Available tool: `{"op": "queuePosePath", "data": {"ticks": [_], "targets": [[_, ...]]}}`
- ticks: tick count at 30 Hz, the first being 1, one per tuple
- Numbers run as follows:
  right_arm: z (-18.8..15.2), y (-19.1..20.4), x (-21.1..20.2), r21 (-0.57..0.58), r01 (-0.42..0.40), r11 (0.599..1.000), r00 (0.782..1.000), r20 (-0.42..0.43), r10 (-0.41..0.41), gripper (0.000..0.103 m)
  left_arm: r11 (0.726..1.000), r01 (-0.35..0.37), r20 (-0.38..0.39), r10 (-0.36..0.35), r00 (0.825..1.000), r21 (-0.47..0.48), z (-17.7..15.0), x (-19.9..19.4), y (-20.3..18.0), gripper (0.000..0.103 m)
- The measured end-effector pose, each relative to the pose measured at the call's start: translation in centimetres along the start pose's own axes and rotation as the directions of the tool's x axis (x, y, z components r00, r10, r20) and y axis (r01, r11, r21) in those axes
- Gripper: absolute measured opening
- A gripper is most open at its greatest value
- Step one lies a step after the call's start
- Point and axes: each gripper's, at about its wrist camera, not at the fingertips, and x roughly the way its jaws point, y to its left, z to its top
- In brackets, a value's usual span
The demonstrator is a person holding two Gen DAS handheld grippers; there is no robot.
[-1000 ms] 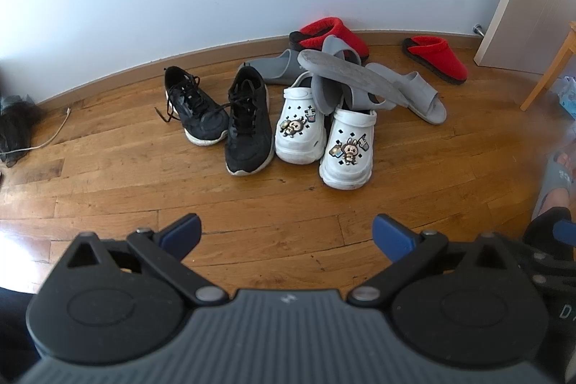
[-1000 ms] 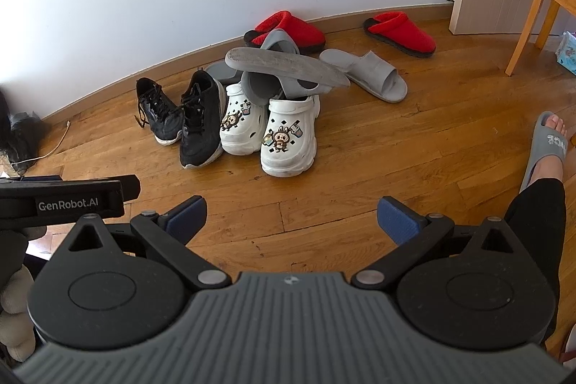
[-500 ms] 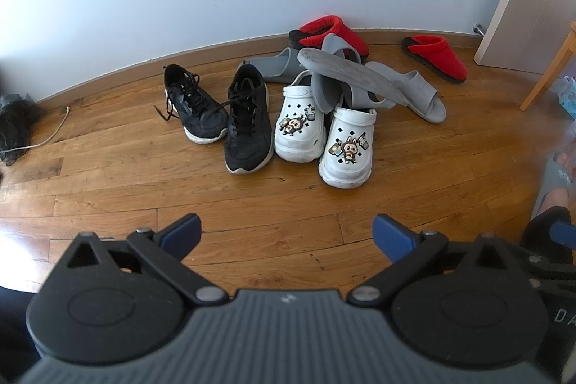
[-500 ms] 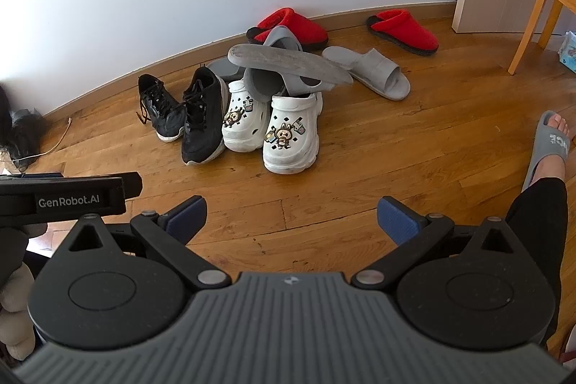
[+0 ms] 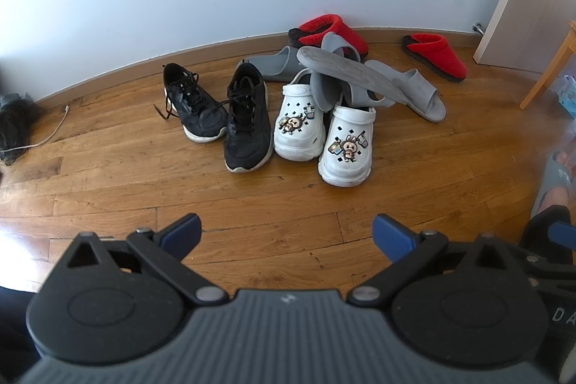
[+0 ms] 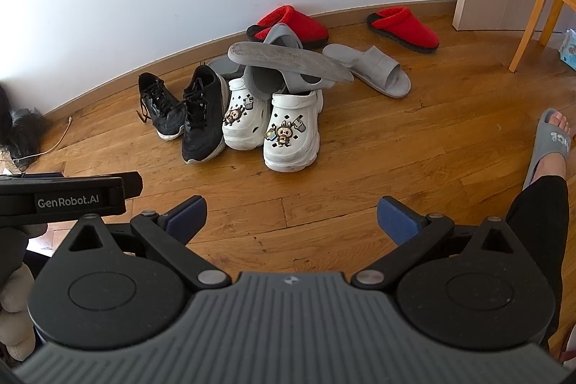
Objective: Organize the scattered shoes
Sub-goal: 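Reach the left tool to a black sneaker and grasp its heel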
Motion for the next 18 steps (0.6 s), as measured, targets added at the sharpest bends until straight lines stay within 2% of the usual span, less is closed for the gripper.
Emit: {"op": "queuePosePath", "data": {"ticks": [3,6,10,12,14,18], "targets": [[0.0,-0.1,0.1,0.002,-0.001,1.0,1.0,0.001,0.001,0.102,1.0,-0.011,0.015,0.011,1.0,0.006,0.4,-0.2,0.1,0.102],[0.1,-0.6,-0.2,0.031,-0.018,0.999,0.999,0.043,0.017,0.102,0.999,-0.024,0.114,0.021,0.993,0.027,2.6,-2.1,1.5,0.102],[0.4,-2.3,-1.7,0.111,-0.082,0.99,0.978,0.202,0.058,0.102,0.998,-0.045,0.238,0.032,0.971,0.051,5.4,-4.3,3.3,0.102],[0.8,-3.1,-2.4,0.128,-0.12,0.984,0.948,0.308,0.076,0.102,0.997,-0.059,0.241,0.045,0.97,0.052,6.8,-2.1,4.9,0.102],[1.2,-3.2,-2.5,0.125,-0.131,0.983,0.933,0.352,0.079,0.102,0.996,-0.073,0.243,0.058,0.968,0.053,8.3,0.1,6.5,0.102],[2.6,-2.5,-1.6,0.106,-0.164,0.981,0.921,0.372,0.114,0.102,0.993,-0.101,0.248,0.084,0.965,0.055,11.1,4.4,9.8,0.102]]}}
